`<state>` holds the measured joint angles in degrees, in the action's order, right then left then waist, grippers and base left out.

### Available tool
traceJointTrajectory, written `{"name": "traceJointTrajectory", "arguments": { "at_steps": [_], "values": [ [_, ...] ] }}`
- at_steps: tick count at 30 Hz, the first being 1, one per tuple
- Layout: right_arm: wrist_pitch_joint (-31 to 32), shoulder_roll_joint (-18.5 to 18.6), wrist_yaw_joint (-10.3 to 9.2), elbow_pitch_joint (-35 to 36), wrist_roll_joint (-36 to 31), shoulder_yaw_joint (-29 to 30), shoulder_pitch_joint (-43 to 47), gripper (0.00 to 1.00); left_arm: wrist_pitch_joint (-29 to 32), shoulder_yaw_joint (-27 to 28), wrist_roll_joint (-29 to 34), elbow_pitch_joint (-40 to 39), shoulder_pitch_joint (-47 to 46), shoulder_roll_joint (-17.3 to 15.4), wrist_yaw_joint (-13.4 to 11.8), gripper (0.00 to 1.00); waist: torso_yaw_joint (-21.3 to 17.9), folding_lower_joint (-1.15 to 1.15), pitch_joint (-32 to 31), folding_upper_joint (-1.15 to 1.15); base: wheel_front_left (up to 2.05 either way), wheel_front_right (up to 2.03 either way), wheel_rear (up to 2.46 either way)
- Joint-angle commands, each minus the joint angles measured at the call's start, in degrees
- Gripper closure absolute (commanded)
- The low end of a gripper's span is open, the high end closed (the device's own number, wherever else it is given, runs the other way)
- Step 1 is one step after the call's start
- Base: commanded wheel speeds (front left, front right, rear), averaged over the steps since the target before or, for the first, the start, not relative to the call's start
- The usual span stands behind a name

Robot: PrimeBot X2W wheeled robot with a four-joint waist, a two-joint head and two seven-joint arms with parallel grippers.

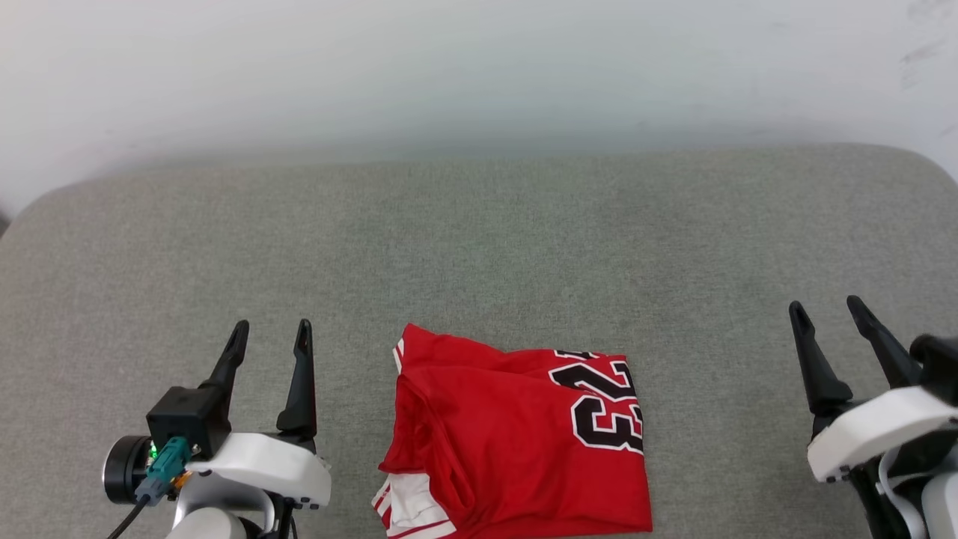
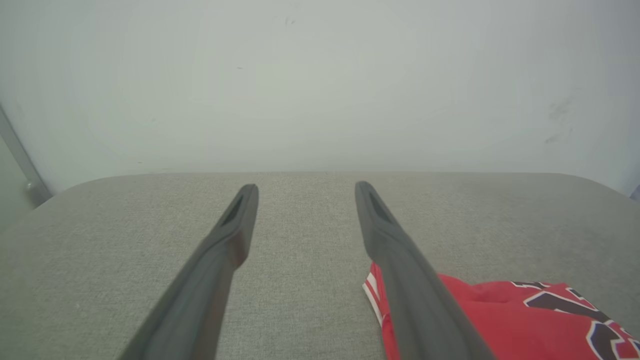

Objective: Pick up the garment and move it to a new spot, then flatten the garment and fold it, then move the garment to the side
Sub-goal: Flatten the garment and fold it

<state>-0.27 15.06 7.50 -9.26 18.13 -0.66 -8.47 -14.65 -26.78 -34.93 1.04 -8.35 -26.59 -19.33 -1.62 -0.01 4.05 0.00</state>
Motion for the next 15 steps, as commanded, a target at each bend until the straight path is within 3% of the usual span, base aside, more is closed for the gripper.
{"name": "traceJointTrajectory", "arguments": {
  "at_steps": [1,8,15],
  "values": [
    [-0.9,-1.3,-0.02,2.5,-1.5,0.9,2.0,0.0,-0.2,0.2,0.1,0.0,1.0,-0.4,-0.2,0.0,-0.2,0.01,-0.9,0.0,0.0,0.0,0.0],
    [-0.7,-5.7,-0.02,10.6,-4.1,1.5,7.9,0.0,-0.4,0.6,0.5,1.0,3.6,-0.3,-0.3,0.0,-0.5,0.01,-2.2,0.0,0.0,0.0,0.0],
    [1.1,-7.4,-0.02,14.5,-4.5,1.5,10.0,0.0,-0.6,1.3,1.4,0.8,4.2,0.5,-0.1,0.0,-0.5,0.01,-1.6,0.0,0.0,0.0,0.0]
  ]
}}
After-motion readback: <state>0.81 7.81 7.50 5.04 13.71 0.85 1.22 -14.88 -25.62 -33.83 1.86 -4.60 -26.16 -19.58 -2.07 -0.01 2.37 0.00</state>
